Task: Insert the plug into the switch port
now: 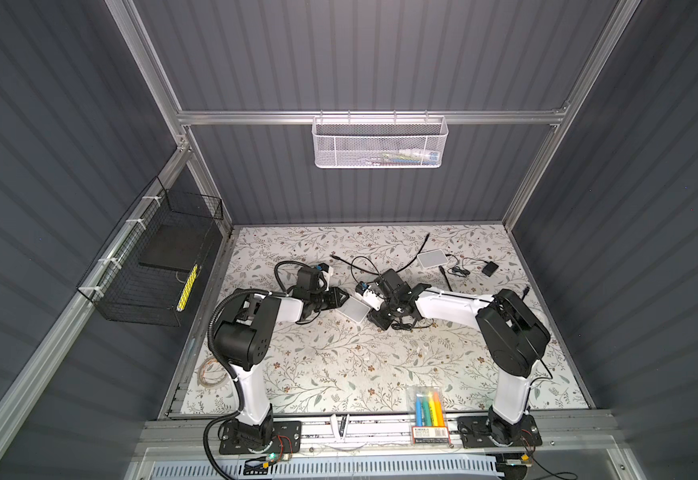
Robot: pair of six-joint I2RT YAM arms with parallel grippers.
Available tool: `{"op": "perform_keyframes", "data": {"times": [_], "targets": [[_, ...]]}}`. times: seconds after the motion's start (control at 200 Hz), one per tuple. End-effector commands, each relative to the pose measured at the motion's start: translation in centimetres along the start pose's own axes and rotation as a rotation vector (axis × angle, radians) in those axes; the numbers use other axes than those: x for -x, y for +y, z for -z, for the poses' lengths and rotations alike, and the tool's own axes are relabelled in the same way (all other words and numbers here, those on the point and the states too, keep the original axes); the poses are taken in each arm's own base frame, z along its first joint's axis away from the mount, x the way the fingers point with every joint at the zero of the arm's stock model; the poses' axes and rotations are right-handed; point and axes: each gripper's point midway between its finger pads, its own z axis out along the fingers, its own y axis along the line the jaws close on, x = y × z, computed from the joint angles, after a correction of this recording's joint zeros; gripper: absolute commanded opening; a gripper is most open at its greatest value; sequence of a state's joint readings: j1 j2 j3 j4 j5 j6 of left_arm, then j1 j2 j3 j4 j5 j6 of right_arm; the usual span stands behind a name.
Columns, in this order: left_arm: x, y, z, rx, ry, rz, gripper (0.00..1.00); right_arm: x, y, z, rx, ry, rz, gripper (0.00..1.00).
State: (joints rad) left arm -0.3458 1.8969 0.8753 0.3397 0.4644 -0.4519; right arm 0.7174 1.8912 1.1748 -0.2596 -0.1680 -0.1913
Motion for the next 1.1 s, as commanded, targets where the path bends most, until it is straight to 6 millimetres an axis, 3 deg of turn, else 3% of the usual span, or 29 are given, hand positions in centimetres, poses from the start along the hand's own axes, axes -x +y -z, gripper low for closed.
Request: {"op": "perform_keyframes", "data": {"times": [0.0, 0.61, 0.75, 1.096], "targets": [[-9.7, 3.7, 0.2, 0.125, 0.298, 0.133, 0.32, 0.0, -0.6, 0.3, -0.01, 0.014, 0.0, 0.27], [-9.7, 2.7, -0.4, 0.05, 0.32, 0.121, 0.32, -1.1, -0.7, -1.2, 0.011, 0.101, -0.011, 0.23], [-10.0, 3.1, -0.6, 0.06, 0.324, 0.125, 0.32, -0.8, -0.9, -0.4, -0.001, 0.09, -0.008, 0.22], [-9.8, 3.5, -0.5, 0.069, 0.317, 0.119, 0.31, -3.3, -0.9, 1.9, 0.016, 0.145, -0.028, 0.27]]}}
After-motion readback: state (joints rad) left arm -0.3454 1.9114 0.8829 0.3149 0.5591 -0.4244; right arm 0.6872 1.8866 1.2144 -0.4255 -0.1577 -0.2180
